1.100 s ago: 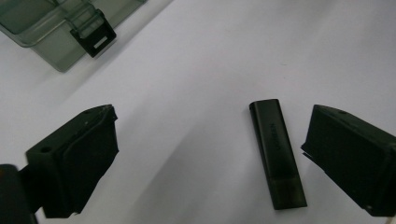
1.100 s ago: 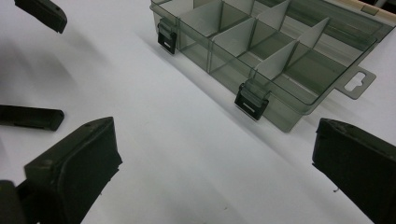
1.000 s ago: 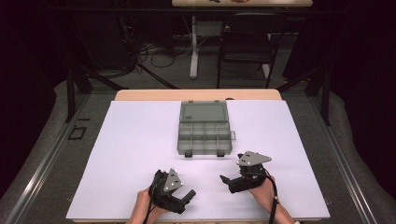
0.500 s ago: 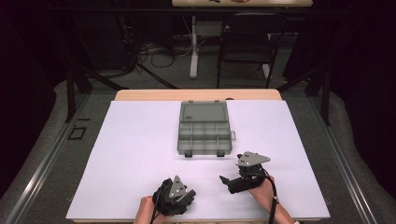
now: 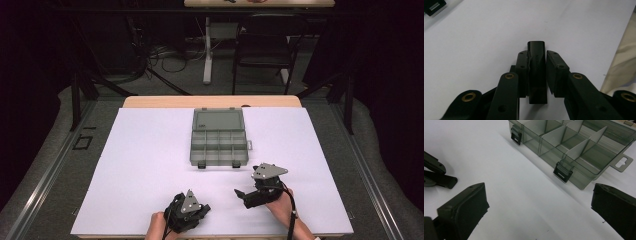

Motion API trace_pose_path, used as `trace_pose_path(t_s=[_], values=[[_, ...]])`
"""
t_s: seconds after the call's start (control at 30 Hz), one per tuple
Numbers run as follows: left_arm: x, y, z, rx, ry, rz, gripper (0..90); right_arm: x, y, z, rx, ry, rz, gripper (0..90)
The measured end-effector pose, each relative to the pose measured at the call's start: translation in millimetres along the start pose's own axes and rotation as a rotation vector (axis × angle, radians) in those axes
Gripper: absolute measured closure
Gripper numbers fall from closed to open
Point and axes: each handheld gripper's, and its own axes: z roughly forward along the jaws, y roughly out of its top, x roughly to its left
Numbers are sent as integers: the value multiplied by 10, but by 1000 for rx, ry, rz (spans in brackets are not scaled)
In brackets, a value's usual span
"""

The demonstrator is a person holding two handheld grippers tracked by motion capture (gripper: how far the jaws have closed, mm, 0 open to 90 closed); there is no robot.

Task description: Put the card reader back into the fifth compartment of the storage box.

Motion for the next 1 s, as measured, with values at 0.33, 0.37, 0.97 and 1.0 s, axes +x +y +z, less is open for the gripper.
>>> trace_pose_path(t_s=[0.33, 0.37, 0.97, 1.0], values=[[21, 2, -34, -26, -8, -7, 731, -5, 1, -9, 5, 2, -4, 0], [24, 5, -44, -31, -7, -5, 731, -5, 1, -8, 4, 1, -5, 0], [37, 45, -147, -79, 4, 16, 731, -11, -4, -1, 6, -3, -7, 0], [39, 50, -155, -80, 4, 17, 731, -12, -4, -1, 6, -3, -7, 0]])
